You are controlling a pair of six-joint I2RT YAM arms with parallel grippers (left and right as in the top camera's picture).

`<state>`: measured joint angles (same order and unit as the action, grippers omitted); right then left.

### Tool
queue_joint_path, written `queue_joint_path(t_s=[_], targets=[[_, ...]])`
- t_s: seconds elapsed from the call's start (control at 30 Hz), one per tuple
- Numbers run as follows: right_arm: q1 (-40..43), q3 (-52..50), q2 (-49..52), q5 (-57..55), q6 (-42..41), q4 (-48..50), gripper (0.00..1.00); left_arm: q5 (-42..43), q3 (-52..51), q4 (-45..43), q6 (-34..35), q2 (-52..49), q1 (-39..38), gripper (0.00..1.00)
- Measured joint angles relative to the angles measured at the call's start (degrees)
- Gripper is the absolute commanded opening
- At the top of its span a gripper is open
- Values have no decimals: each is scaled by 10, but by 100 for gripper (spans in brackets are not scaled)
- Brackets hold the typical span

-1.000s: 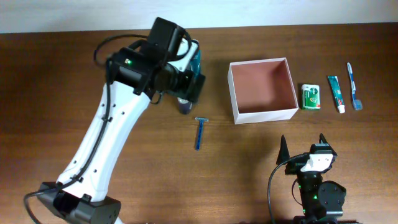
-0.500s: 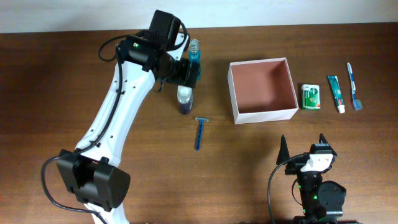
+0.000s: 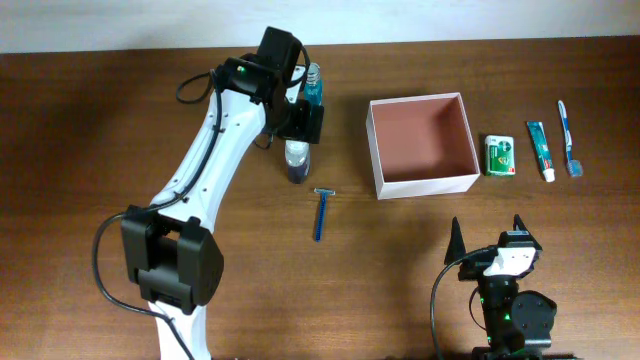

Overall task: Pack container
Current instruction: 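Reach the left gripper to the soap pump bottle and grasp it, then lift the soap bottle with the left gripper over the pink box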

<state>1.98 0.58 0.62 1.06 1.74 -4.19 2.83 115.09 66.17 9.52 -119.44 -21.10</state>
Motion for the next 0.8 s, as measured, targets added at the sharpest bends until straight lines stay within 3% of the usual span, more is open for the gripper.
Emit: queue_joint_path(t_s=[0.4, 0.5, 0.63, 0.8], targets=[[0, 0, 0, 0, 0, 0, 99, -3, 0, 5, 11, -26, 0, 98], [0, 0, 0, 0, 0, 0, 99, -3, 0, 5, 10, -26, -1, 90], [0, 0, 0, 0, 0, 0, 99, -3, 0, 8, 11, -26, -1, 67], [0, 0, 0, 0, 0, 0, 99, -3, 0, 9, 10, -26, -2, 59]])
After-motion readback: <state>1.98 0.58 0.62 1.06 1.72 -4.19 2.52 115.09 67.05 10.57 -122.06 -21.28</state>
